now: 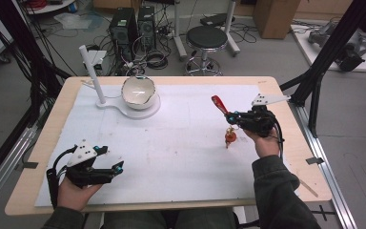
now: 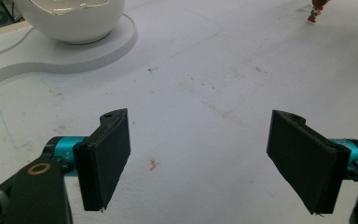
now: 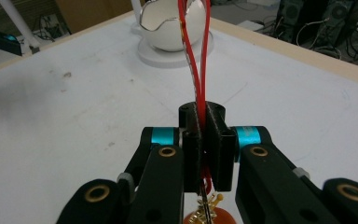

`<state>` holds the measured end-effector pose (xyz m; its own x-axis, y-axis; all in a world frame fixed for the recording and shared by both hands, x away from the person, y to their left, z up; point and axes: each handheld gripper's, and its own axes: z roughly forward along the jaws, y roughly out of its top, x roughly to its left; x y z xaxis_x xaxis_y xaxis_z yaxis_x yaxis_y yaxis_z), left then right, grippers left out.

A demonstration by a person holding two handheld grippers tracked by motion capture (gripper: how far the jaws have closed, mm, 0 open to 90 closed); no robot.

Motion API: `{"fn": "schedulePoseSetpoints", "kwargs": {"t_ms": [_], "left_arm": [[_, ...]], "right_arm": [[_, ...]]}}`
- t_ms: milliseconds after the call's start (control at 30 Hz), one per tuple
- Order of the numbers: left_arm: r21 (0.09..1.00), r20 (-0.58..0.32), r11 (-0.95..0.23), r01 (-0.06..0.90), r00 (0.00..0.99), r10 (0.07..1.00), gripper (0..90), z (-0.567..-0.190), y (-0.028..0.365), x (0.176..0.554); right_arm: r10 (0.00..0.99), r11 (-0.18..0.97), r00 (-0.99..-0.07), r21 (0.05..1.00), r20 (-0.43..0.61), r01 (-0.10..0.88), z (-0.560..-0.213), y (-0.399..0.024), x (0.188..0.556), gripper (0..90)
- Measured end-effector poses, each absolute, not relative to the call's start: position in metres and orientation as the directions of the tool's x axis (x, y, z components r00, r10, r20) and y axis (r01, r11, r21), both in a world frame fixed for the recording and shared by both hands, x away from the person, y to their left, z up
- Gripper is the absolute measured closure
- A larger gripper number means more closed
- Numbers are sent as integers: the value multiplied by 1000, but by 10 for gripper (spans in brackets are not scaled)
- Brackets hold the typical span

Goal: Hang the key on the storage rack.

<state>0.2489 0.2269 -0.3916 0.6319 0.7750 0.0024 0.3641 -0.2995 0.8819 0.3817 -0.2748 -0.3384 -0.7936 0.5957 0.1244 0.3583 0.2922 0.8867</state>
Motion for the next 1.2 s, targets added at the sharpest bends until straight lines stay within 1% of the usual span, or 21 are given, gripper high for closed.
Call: {"fn": "schedulePoseSetpoints", "kwargs": {"t_ms": [200,433,700,1200], "left_arm": [[883,-1,-296,365,630,776,219,-392,228,249],[883,-1,-296,365,631,776,220,-392,227,249],[883,-2,-295,365,631,776,219,-392,227,249],[884,2,-297,361,633,774,219,-392,227,249]], "right_arm": [[566,264,-813,903,141,340,-330,-263,379,855],[542,276,-833,913,111,301,-317,-243,377,855],[525,286,-845,914,102,288,-309,-220,378,855],[458,303,-883,917,98,258,-298,-175,385,855]]}}
